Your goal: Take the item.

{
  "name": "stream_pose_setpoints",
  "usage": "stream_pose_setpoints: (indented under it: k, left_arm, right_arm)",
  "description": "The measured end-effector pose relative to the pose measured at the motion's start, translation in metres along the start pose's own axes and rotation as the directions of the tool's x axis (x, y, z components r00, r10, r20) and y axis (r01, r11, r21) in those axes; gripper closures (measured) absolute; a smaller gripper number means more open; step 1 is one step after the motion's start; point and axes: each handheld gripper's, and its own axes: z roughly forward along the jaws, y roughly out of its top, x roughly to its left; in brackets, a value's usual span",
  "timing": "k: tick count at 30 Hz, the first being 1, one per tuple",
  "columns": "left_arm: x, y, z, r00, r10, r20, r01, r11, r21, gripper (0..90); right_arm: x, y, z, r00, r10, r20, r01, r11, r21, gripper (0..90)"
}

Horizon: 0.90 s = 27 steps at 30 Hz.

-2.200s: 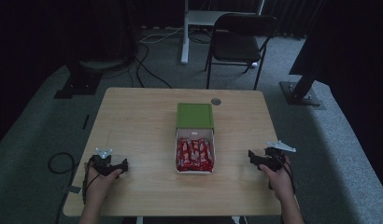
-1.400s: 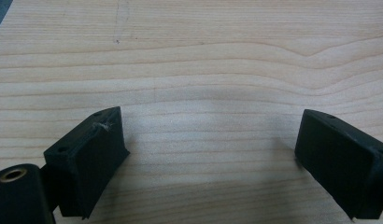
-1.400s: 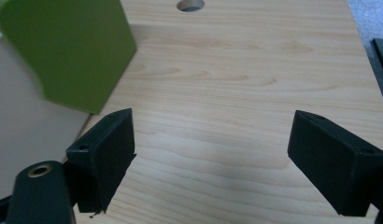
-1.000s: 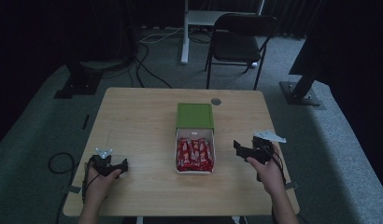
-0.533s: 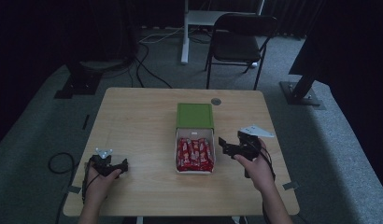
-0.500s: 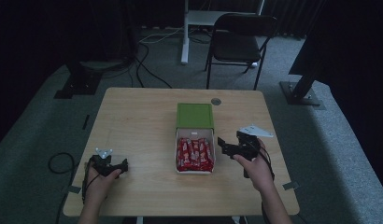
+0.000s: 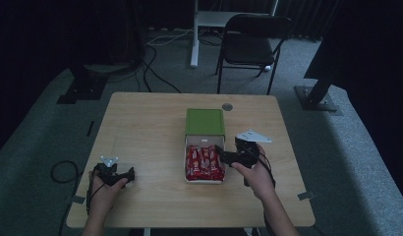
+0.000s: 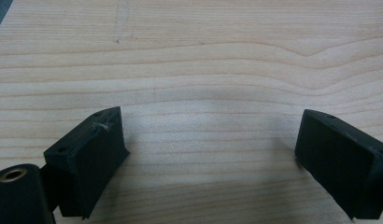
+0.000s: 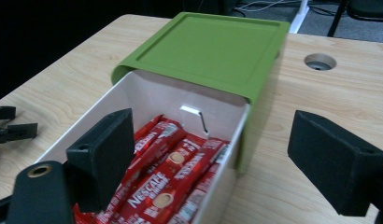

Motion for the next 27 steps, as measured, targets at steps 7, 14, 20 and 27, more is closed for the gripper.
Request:
stream_pose_setpoints:
  k: [7, 14, 20, 27]
  left_arm:
    - [0.000, 0.000, 0.000, 1.0000, 0.000, 0.000, 0.000, 1.0000, 0.000, 9.2]
    - [0.000, 0.000, 0.000, 1.0000, 0.002, 0.000, -0.002, 1.0000, 0.002, 9.2]
    - [0.000, 0.000, 0.000, 1.0000, 0.002, 0.000, -0.002, 1.0000, 0.002, 9.2]
    - [0.000, 0.000, 0.000, 1.0000, 0.002, 0.000, -0.002, 1.0000, 0.002, 9.2]
  right_arm:
    - [0.014, -0.001, 0.010, 0.9998, -0.017, -0.014, 0.017, 1.000, 0.012, 14.5]
    - [0.024, -0.002, 0.016, 0.9995, -0.023, -0.019, 0.024, 0.999, 0.023, 16.7]
    - [0.034, -0.003, 0.022, 0.9992, -0.026, -0.029, 0.027, 0.999, 0.026, 16.8]
    - [0.045, -0.006, 0.031, 0.9991, -0.019, -0.039, 0.020, 0.999, 0.028, 16.8]
